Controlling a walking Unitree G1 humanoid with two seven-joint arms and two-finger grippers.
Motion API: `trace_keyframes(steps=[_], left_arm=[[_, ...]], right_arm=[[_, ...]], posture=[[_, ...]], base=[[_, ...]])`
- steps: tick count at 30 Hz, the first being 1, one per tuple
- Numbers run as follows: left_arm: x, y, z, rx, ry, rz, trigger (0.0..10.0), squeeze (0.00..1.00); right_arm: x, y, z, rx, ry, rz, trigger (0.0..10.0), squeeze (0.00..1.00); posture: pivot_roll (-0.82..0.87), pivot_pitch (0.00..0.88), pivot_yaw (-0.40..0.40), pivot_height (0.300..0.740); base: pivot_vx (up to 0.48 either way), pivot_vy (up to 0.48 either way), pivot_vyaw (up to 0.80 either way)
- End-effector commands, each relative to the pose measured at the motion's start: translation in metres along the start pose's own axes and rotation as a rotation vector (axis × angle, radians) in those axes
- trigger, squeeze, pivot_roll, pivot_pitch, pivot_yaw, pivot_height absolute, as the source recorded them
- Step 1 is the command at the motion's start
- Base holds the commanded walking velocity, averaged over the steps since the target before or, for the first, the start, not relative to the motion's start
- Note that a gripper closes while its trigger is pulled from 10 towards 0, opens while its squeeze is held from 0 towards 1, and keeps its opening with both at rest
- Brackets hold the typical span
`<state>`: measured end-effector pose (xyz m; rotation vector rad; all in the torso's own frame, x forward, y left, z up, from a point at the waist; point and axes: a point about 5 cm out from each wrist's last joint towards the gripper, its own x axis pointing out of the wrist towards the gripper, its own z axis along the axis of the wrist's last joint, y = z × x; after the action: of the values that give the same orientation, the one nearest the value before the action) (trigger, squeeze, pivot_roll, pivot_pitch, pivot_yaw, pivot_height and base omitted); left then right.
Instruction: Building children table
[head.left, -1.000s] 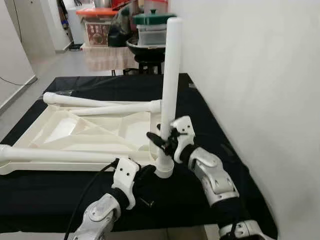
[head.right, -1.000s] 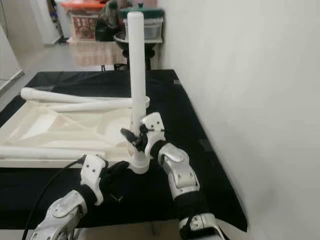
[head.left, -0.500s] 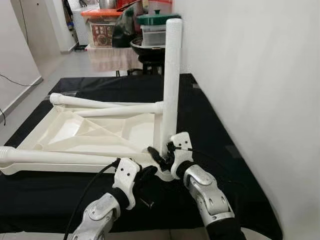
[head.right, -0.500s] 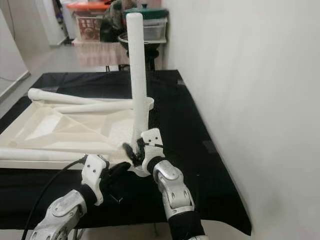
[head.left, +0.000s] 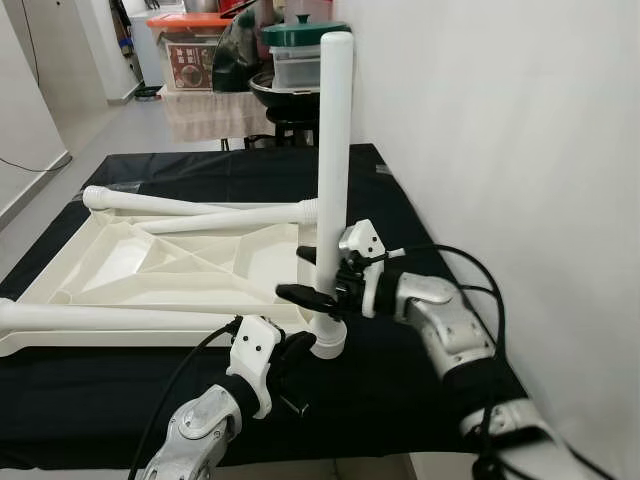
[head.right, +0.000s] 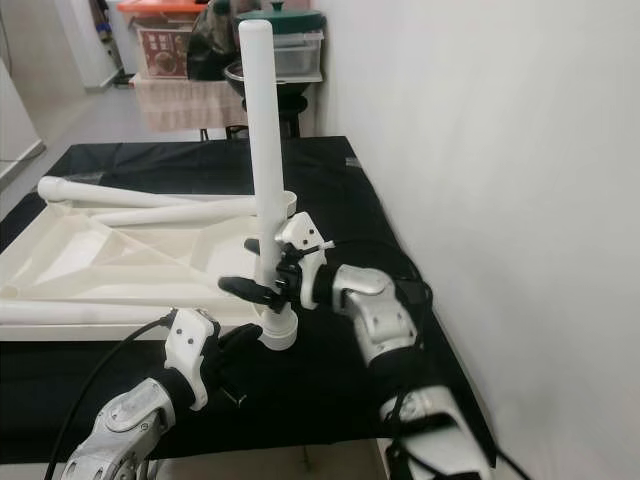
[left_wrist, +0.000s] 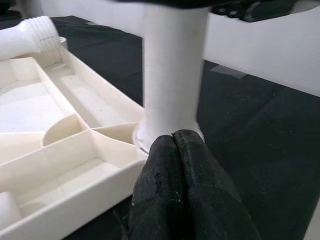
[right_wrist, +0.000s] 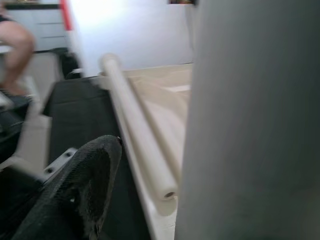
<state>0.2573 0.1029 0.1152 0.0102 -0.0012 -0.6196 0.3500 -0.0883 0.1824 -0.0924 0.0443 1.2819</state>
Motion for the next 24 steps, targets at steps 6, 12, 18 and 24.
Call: trace_keyframes(steps=[6,12,18,24], left_arm=[[-0.001,-0.002,-0.004,-0.005,0.011,-0.003,10.0,0.0],[-0.002,-0.003,-0.003,-0.008,0.008,-0.003,10.0,0.0],[-0.003,-0.002,-0.002,-0.008,0.005,-0.002,10.0,0.0],[-0.002,0.0,-0.002,-0.001,0.008,0.001,10.0,0.0]], right_arm=[[0.001,-0.001,-0.005,0.029,0.006,0.084,0.0,0.0],[-0.003,0.002,-0.015,0.038,0.013,0.01,0.0,0.0],[0.016,0.026,-0.058,0.212,0.017,-0.742,0.0,0.0],[0.008,0.028,-0.048,0.115,0.022,-0.874,0.0,0.0]], posture=[[0.05,0.0,-0.044,0.74],[0.04,0.0,-0.045,0.74],[0.02,0.0,-0.054,0.74],[0.01,0.0,-0.046,0.74]], base=[[0.0,0.0,0.0],[0.0,0.0,0.0],[0.0,0.0,0.0],[0.0,0.0,0.0]])
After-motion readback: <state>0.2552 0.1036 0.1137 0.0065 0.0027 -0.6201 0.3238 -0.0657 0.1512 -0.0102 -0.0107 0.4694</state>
